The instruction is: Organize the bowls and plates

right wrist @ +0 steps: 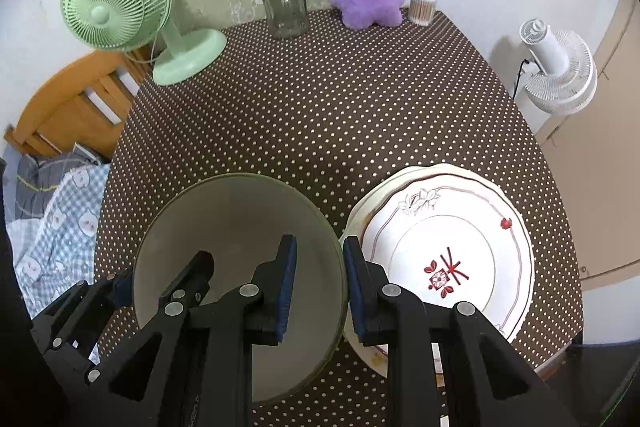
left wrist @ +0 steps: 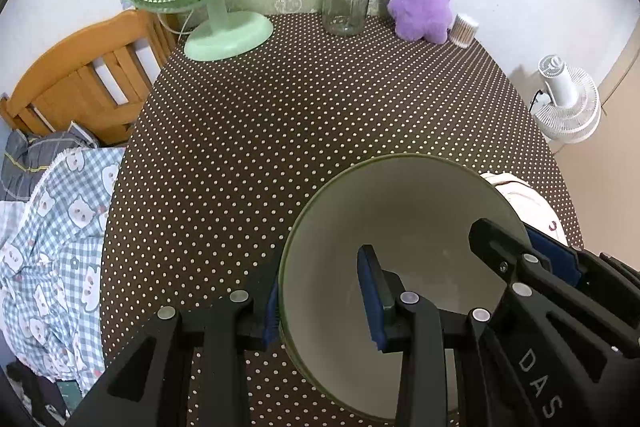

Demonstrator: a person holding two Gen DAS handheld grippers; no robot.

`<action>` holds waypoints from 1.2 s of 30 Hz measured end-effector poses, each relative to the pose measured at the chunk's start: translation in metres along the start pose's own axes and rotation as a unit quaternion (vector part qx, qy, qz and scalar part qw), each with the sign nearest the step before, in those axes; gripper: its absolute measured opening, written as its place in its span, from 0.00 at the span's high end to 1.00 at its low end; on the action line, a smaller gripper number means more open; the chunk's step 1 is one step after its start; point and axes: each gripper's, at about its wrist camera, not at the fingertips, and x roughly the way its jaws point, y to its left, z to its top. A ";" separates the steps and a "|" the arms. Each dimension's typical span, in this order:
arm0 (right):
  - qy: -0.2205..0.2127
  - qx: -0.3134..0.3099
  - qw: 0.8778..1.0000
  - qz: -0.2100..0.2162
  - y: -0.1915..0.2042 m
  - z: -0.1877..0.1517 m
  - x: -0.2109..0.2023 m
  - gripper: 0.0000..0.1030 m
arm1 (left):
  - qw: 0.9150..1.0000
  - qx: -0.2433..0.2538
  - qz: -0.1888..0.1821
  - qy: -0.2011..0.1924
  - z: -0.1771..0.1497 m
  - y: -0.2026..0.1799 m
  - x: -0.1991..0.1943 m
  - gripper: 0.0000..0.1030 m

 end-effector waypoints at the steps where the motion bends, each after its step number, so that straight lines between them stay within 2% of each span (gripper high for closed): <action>1: 0.002 -0.001 1.000 0.000 0.001 0.000 0.001 0.73 | 1.000 -0.001 0.000 0.002 -0.001 0.001 0.002 0.67; 19: 0.031 -0.029 0.999 -0.019 0.018 -0.005 0.020 0.73 | 0.999 -0.011 -0.015 0.039 -0.009 0.013 0.021 0.67; 32: 0.019 -0.034 0.999 -0.016 0.014 -0.011 0.019 0.73 | 1.000 0.006 -0.004 0.028 -0.013 0.005 0.018 0.67; 34: 0.017 -0.035 0.999 -0.014 0.014 -0.012 0.019 0.73 | 1.000 0.009 -0.004 0.028 -0.014 0.004 0.018 0.65; 36: 0.015 -0.037 0.999 -0.009 0.014 -0.013 0.018 0.73 | 0.999 0.014 -0.010 0.028 -0.016 0.003 0.017 0.58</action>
